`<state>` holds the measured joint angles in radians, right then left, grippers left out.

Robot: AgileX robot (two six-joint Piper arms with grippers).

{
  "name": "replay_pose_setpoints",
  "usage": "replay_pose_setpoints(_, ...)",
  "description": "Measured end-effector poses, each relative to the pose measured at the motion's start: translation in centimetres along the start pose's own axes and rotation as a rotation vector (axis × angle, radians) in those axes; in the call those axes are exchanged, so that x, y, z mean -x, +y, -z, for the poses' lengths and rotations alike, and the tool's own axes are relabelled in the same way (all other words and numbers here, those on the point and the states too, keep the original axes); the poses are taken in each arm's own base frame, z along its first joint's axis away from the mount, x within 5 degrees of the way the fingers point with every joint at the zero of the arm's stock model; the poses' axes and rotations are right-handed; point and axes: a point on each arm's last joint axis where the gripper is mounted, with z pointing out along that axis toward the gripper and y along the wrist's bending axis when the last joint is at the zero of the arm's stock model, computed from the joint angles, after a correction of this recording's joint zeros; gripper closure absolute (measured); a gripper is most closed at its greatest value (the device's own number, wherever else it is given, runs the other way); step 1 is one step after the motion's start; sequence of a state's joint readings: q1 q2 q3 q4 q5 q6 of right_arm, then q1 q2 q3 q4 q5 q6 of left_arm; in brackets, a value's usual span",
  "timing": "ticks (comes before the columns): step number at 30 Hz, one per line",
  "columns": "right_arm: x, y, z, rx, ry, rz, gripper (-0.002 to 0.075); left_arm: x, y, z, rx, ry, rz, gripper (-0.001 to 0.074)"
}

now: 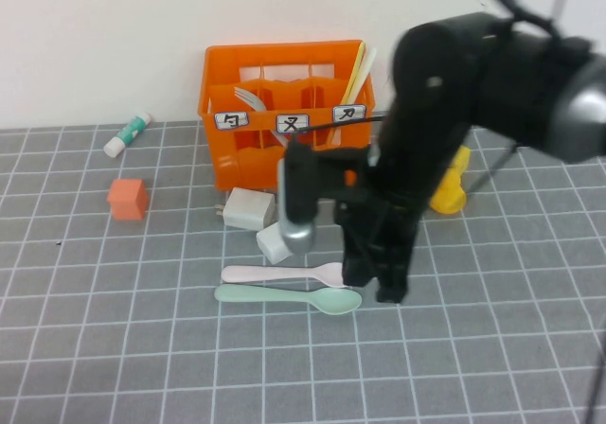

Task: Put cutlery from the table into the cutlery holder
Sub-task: Pick up the spoon

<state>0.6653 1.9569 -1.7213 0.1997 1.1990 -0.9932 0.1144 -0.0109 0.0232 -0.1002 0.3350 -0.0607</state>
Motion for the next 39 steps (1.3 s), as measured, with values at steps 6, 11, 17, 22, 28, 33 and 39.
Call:
replay_pose_setpoints(6, 1.8, -2.7, -3.2, -0.008, 0.041, -0.026, 0.0726, 0.0, 0.0, 0.0, 0.0, 0.0, 0.0, 0.0736)
replay_pose_setpoints(11, 3.2, -4.8, -5.2, -0.03, 0.022, -0.071, 0.0657, 0.0, 0.0, 0.0, 0.0, 0.0, 0.0, 0.0736)
replay_pose_setpoints(17, 4.1, -6.3, -7.1, -0.043, 0.01, -0.082, 0.0524, 0.0, 0.0, 0.0, 0.0, 0.0, 0.0, 0.0736)
replay_pose_setpoints(22, 4.1, -6.7, -8.3, -0.036, 0.017, -0.084, 0.0502, 0.0, 0.0, 0.0, 0.0, 0.0, 0.0, 0.0736)
replay_pose_setpoints(28, 3.8, -6.8, -9.8, -0.01, 0.037, -0.092, 0.0498, 0.0, 0.0, 0.0, 0.0, 0.002, 0.004, 0.0736)
replay_pose_setpoints(33, 3.8, -6.9, -10.3, 0.002, 0.037, -0.096, 0.0498, 0.0, 0.0, 0.0, 0.0, 0.002, 0.004, 0.0736)
replay_pose_setpoints(39, 4.0, -6.8, -10.3, 0.008, 0.022, -0.094, 0.0563, 0.0, 0.0, 0.0, 0.0, 0.002, 0.004, 0.0736)
